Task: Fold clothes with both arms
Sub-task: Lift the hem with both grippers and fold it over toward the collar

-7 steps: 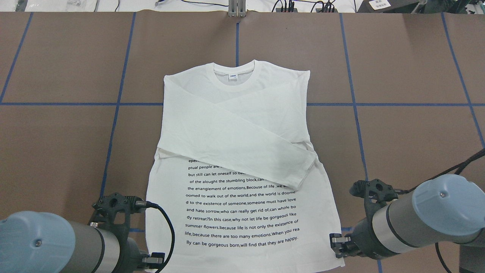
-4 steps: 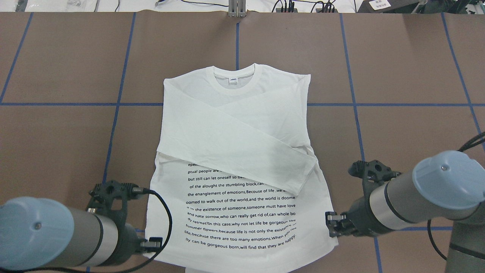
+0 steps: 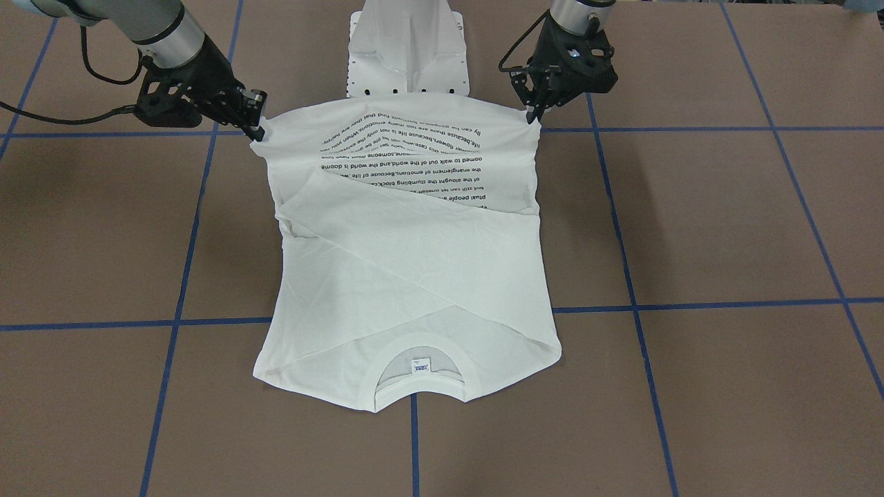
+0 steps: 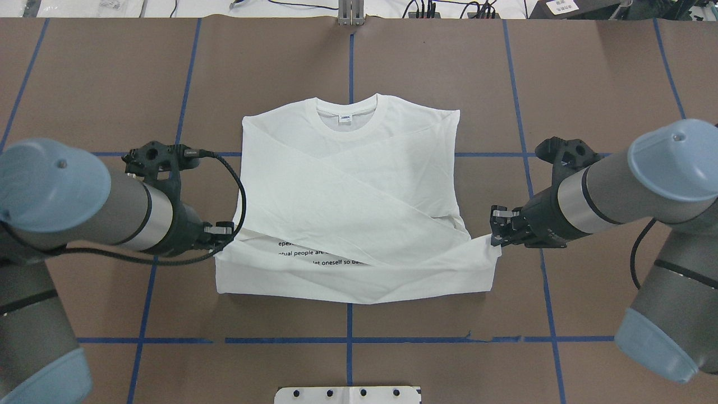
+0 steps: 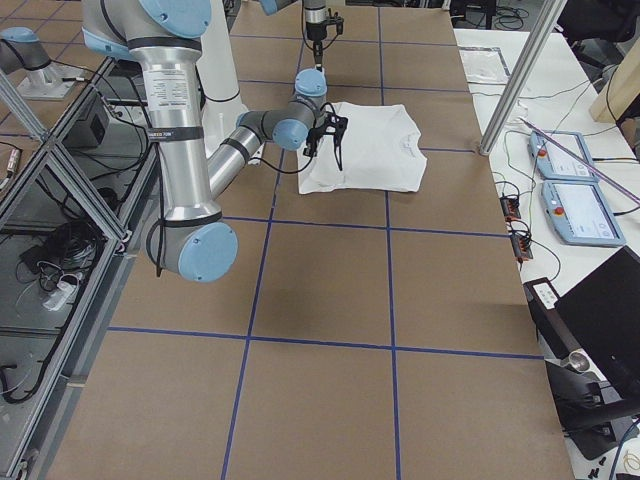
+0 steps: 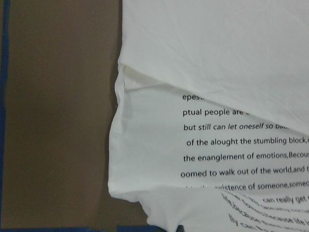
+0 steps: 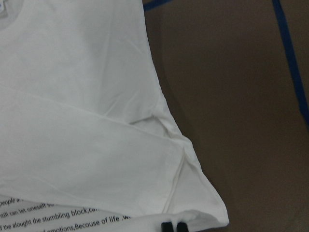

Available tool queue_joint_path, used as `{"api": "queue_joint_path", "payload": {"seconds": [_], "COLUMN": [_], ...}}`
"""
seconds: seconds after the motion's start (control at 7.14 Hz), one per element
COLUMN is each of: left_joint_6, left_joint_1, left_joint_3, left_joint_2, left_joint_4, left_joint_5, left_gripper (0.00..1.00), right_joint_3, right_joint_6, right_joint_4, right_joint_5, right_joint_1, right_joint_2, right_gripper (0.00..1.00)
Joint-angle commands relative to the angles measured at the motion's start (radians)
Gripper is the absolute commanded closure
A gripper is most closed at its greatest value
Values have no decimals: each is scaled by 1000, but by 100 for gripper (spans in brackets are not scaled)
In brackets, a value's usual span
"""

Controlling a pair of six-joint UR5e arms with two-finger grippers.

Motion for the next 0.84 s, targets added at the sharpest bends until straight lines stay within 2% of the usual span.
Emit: {"api": "queue_joint_path", "payload": {"seconds": [0.0,0.14,0.28,0.56,0.7], "left_joint_6": [100,102,99,93,90], "left_joint_1": [-166,-214,-236,-271,-283], "left_joint_3": [141,200,297,540,620], "left_joint_2": [-84,-100,-120,-189,-218], "left_joint_4": [-4,-50,-148,-350,-398], "left_joint_5": [-26,-42,-54,-54,-54], "left_gripper": [100,100,100,100,100], "right_joint_3": [-206,-343,-453,-695,-742], "right_joint_6": [-15,-18,-22,-21,-21], "right_joint_4": [0,0,7,201,241], "right_joint_5": [-6,-6,-11,-20,-20], "right_joint_1": [119,145,177,213,216], "right_joint_2": [183,293,367,455,462], "right_gripper": [100,100,100,100,100]}}
